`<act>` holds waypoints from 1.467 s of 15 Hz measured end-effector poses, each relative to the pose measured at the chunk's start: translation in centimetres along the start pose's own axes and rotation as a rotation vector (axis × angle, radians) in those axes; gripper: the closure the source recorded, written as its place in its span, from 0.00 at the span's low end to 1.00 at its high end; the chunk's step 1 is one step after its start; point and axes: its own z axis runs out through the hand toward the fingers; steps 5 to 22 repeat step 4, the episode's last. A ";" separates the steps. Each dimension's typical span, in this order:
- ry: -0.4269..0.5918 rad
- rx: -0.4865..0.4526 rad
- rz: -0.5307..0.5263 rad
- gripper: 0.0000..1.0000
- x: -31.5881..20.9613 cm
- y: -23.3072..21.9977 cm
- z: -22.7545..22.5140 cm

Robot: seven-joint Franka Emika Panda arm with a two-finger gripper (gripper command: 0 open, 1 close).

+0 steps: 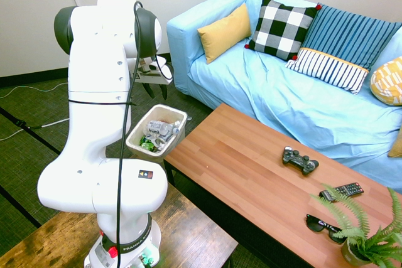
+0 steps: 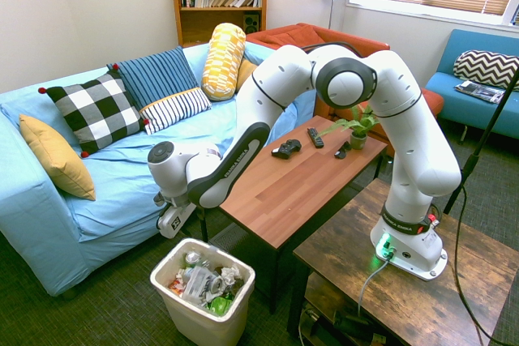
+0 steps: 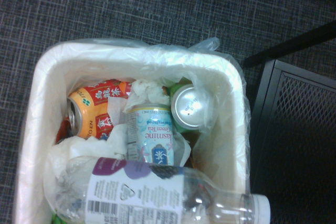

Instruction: Throw the bottle in the trash bin

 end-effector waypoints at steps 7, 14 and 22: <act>-0.002 -0.003 0.005 0.00 0.6 0.2 0.0; -0.002 -0.003 0.005 0.00 0.6 0.2 0.0; -0.002 -0.003 0.005 0.00 0.6 0.2 0.0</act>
